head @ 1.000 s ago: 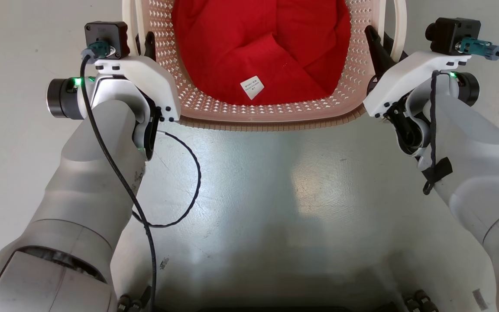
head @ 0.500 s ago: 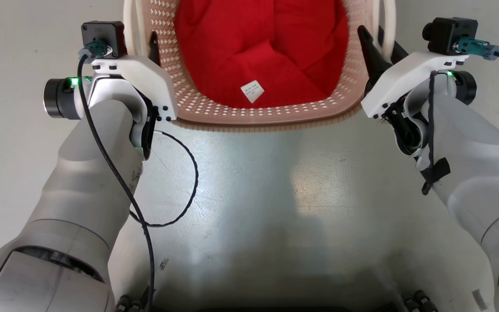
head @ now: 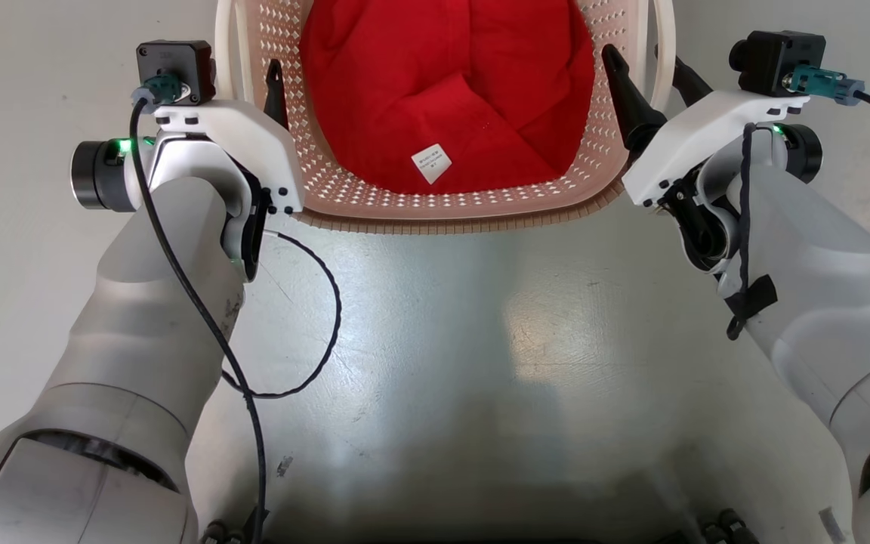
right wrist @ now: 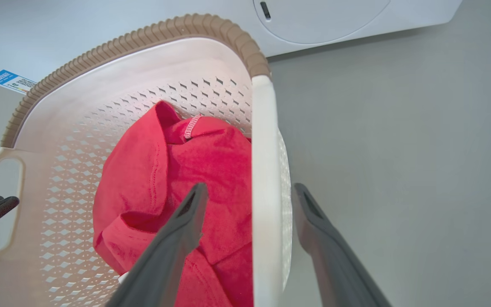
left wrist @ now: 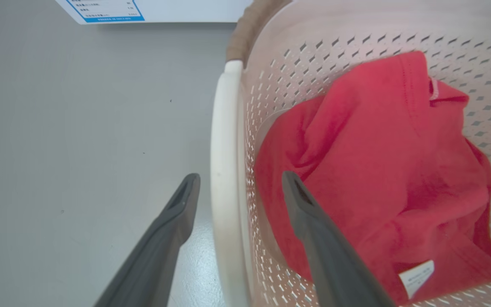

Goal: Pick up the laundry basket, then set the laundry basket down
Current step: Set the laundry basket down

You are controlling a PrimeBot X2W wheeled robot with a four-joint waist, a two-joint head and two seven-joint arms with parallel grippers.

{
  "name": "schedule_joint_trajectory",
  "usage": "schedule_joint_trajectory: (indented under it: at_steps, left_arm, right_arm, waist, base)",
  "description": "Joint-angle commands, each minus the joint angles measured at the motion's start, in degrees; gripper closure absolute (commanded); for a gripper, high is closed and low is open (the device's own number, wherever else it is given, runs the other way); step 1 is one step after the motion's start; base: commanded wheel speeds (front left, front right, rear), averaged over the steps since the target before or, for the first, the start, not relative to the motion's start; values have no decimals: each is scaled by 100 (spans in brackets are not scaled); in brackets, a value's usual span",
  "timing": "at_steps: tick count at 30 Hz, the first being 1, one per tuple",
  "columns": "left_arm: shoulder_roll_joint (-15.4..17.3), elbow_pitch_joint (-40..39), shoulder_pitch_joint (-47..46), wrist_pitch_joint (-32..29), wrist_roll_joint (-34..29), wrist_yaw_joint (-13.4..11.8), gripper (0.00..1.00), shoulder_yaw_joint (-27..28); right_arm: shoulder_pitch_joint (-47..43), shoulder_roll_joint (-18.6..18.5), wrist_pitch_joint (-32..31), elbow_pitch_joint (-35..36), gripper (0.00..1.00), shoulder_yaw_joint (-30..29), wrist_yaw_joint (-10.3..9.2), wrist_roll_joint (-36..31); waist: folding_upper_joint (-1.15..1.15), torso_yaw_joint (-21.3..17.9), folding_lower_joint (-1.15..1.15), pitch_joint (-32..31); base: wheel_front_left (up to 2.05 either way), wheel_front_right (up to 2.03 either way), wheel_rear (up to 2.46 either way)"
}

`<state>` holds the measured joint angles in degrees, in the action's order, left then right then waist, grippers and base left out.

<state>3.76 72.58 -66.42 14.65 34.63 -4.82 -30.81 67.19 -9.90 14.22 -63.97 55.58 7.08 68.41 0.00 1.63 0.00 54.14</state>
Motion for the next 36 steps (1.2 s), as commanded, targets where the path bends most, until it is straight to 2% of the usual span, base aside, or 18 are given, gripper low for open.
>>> schedule_joint_trajectory:
  at_steps: [1, 17, 27, 36]
  left_arm:
    - [214, -6, 40, 35, -35, 42, 0, 87]
    - [249, 90, 379, 35, 154, 151, 0, 165]
    - [246, -79, 881, 35, 199, 271, 0, 300]
    - [329, -543, 1415, 35, 129, 313, 0, 535]
  right_arm:
    - [-319, 99, 77, 2, 0, 7, 41, -64]
    - [-575, 142, 78, -139, 0, -58, 41, -58]
    - [-954, 59, 78, -66, 0, -256, 41, -243]
    - [-1379, 67, 78, 132, 0, -560, 41, -491]
  waist:
    - [0, -7, 0, -15]
    - [0, -80, 0, -550]
    - [0, -57, 0, -1320]
    - [0, -108, 0, -2040]
  base:
    - [0, 0, 0]
    - [0, 0, 0]
    - [0, 0, 0]
    - [0, 0, 0]
